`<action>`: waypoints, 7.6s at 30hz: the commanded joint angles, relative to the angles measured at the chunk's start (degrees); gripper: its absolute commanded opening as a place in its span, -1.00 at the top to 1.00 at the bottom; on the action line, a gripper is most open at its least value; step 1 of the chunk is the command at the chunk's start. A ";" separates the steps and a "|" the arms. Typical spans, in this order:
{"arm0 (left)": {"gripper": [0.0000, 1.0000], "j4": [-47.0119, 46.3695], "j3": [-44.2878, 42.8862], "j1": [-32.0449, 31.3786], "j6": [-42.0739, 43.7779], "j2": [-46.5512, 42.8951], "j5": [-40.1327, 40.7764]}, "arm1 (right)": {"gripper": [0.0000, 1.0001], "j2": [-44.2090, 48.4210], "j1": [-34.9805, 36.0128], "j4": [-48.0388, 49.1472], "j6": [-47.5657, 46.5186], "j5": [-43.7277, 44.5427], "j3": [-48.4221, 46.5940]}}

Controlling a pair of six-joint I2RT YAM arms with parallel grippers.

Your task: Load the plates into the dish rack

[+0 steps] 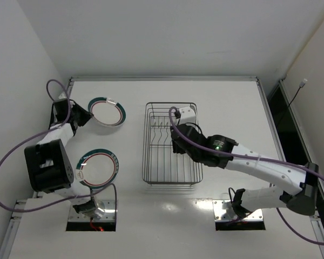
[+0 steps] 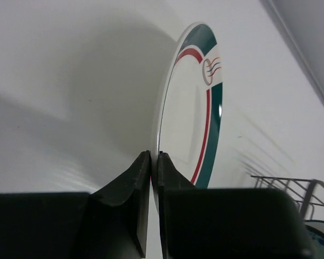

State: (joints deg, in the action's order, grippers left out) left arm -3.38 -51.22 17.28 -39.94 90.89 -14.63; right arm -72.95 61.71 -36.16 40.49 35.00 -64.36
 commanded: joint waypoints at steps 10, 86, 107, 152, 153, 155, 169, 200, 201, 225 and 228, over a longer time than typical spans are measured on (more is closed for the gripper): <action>1.00 1.79 -9.69 -7.78 -10.32 -25.67 -17.32 | -0.81 20.39 -5.37 17.79 1.44 -11.25 6.27; -1.00 49.44 4.11 -14.82 -0.31 -42.99 28.08 | 1.00 -19.61 -8.63 -18.51 9.35 31.08 -26.78; -1.00 49.43 4.11 -14.29 -0.40 -42.99 26.86 | 1.00 -30.32 -9.85 -8.66 5.13 19.32 -20.90; 1.00 18.15 6.42 -15.34 -14.81 -0.65 11.38 | -0.22 2.63 -5.02 -5.06 5.30 7.89 -10.35; 1.00 18.14 2.22 -15.87 -14.29 1.02 11.38 | -0.22 3.42 -5.02 -5.06 5.82 8.41 -10.35; 1.00 18.14 -2.45 -15.87 -13.58 6.47 11.38 | -0.22 4.22 -5.02 -5.59 5.83 8.41 -9.73; 0.80 26.92 -0.84 -17.01 -5.85 -14.84 15.77 | -0.28 9.40 -5.02 -4.71 5.83 8.16 -6.22; 1.00 9.52 19.06 -10.43 -9.28 -13.90 6.37 | -0.69 12.21 -5.02 -4.53 5.30 5.78 -5.16; 1.00 11.27 18.10 -10.42 -8.75 -14.60 6.37 | -0.69 12.22 -5.02 -4.53 5.30 6.30 -5.16; 1.00 -16.91 14.99 -20.25 -33.95 -43.96 -24.57 | -1.00 17.49 -17.23 38.85 3.36 -35.68 11.79; 1.00 -21.66 15.63 -24.81 -36.60 -43.96 -24.57 | -1.00 14.07 -18.99 42.48 5.48 -39.30 12.94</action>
State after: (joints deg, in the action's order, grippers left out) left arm -8.32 -34.57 -4.03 -68.42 48.64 -35.20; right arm -55.72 44.60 -3.57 44.01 3.64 -52.82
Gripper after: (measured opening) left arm 0.043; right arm 1.001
